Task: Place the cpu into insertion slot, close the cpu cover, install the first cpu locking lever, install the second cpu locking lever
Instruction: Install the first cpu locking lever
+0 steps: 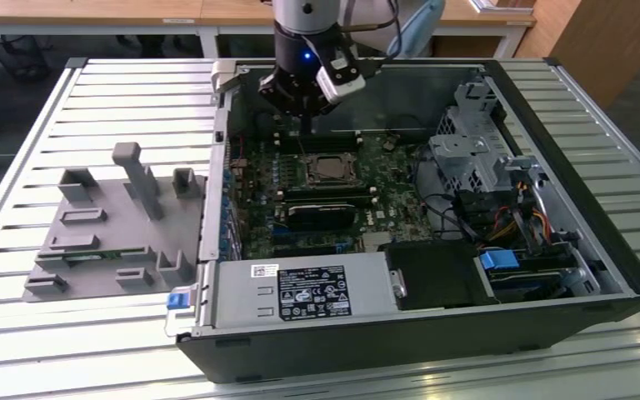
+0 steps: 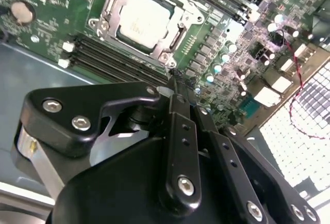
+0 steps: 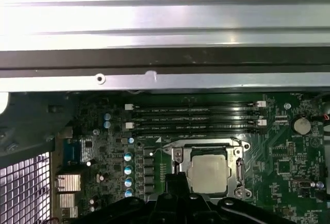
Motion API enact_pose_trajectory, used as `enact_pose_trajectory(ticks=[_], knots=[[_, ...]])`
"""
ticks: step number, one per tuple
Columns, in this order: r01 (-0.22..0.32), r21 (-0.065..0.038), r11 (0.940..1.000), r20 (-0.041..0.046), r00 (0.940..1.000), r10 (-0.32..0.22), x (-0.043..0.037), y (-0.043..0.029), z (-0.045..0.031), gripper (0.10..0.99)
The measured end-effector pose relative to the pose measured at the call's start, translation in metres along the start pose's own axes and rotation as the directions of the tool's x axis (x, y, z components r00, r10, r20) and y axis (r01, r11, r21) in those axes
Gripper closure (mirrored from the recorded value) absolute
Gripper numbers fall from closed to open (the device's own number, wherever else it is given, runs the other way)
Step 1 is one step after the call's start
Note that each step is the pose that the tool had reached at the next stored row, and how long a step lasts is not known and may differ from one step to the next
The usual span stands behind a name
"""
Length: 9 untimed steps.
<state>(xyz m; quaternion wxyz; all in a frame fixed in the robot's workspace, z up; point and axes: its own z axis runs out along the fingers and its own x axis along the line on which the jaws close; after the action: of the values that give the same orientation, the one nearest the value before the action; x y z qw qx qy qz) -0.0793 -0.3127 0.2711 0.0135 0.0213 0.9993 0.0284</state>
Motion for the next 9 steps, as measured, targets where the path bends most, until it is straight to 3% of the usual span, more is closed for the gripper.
enact_pose_trajectory(ticks=[9], knots=[[0.005,-0.001,1.0,-0.0003,1.0,-0.005,0.0142,-0.0008,0.0037,0.98]])
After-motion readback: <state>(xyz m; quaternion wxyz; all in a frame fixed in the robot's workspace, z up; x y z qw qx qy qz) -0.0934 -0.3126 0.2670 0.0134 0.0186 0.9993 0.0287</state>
